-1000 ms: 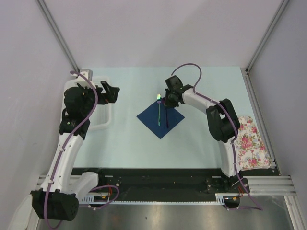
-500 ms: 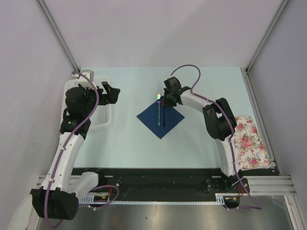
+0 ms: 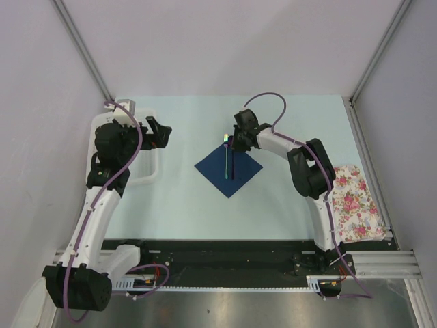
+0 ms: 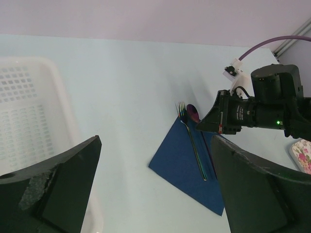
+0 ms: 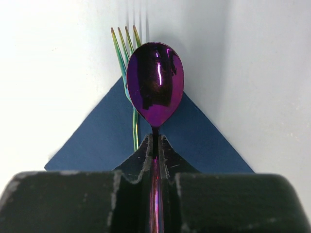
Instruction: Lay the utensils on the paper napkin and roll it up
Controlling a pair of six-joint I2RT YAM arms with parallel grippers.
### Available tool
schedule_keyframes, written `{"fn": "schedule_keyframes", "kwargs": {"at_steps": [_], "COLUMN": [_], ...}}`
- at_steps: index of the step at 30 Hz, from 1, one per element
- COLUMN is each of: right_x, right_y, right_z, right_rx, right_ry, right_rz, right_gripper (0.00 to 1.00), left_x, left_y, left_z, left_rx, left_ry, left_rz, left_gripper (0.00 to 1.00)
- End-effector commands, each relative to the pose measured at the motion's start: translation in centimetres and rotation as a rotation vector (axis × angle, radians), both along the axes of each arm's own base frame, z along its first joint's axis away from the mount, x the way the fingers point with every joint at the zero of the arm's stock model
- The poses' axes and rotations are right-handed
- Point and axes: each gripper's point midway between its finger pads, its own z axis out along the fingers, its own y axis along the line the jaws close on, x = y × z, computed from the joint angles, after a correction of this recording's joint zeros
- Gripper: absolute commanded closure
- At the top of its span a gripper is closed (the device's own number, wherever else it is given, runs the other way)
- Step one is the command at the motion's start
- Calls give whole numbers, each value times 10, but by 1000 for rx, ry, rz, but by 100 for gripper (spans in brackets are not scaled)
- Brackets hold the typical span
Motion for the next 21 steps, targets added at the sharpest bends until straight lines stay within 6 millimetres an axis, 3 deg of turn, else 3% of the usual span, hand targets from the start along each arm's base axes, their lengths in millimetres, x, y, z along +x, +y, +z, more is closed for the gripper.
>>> {"fn": "schedule_keyframes", "kwargs": {"at_steps": [1,11,16,21], "right_x": [20,16,18,16], "right_y": [12,14,13,12], "right_z": [15,1,1,5], "right_rx": [66,65,71,80], "right_ry": [-49,-12,-8,-3], "right_rz": [-14,-25,-33,-30], "right_gripper": [92,86,77,76], "left_x": [3,1,1,1], "left_y": [-1,0,0,-3], "left_z": [2,-1,-4,-7], "left_rx": [16,34,37,39], "left_ry": [-14,-9,0,11], "left_rz": [-8,-7,-12,-28], "left_gripper": [0,0,0,0]}}
